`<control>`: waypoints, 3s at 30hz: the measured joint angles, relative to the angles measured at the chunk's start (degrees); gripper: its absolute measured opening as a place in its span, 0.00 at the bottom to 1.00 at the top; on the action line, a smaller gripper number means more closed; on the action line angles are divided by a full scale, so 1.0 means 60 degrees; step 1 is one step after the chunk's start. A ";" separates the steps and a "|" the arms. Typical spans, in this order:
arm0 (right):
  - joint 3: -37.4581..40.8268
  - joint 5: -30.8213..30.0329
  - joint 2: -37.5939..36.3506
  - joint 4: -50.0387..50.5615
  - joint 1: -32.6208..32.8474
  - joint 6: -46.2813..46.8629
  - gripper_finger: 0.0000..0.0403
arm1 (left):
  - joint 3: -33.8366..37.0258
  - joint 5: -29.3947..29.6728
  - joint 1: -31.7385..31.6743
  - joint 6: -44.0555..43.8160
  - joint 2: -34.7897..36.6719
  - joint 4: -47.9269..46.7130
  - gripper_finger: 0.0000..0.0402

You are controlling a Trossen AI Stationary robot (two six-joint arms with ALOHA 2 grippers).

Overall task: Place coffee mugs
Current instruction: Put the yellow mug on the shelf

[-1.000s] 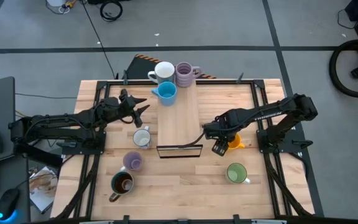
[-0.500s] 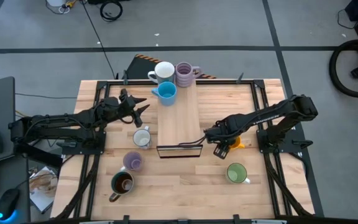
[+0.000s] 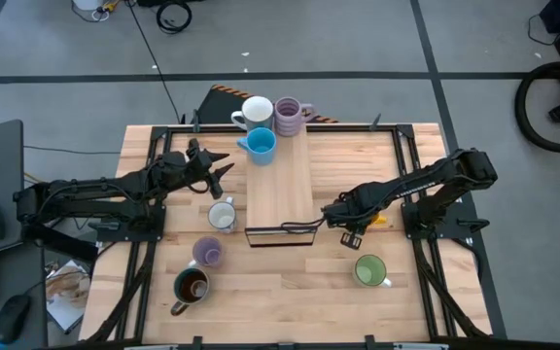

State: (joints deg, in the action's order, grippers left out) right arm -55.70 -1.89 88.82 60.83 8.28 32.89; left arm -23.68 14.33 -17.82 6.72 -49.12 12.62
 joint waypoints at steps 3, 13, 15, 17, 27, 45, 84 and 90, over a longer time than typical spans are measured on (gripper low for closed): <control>0.0000 -0.0004 0.0000 -0.0101 0.0032 -0.0508 0.09 | 0.0000 0.0000 0.0000 -0.0002 0.0002 -0.0005 0.39; -0.0378 -0.0558 -0.0254 0.0545 -0.0457 -0.2188 0.10 | 0.0000 0.0000 0.0000 -0.0191 0.0001 -0.0149 0.39; -0.0770 -0.0943 -0.0353 0.0818 -0.0780 -0.2449 0.10 | 0.0000 -0.0004 0.0002 -0.0239 0.0001 -0.0149 0.39; -0.1214 -0.1235 -0.0474 0.0928 -0.1165 -0.2769 0.09 | 0.0000 -0.0003 0.0000 -0.0262 0.0002 -0.0150 0.39; -0.3703 -0.1363 -0.0521 0.1674 -0.3130 -0.4169 0.08 | 0.0000 -0.0007 0.0015 -0.0339 -0.0001 -0.0437 0.39; -0.9558 -0.1252 0.2594 0.2792 -0.3813 -0.6613 0.08 | 0.0000 -0.0004 0.0009 -0.0345 0.0000 -0.0460 0.39; -1.0808 -0.0605 0.4091 0.1759 -0.4351 -0.6529 0.30 | 0.0000 -0.0005 0.0011 -0.0361 0.0000 -0.0554 0.39; -1.0805 -0.0605 0.4087 0.1363 -0.4351 -0.6005 0.31 | 0.0000 -0.0007 0.0011 -0.0357 0.0002 -0.0554 0.39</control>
State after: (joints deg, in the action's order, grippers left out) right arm -120.53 -5.52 113.34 69.01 -17.82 -3.14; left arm -23.68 14.28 -17.76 4.58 -49.10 9.30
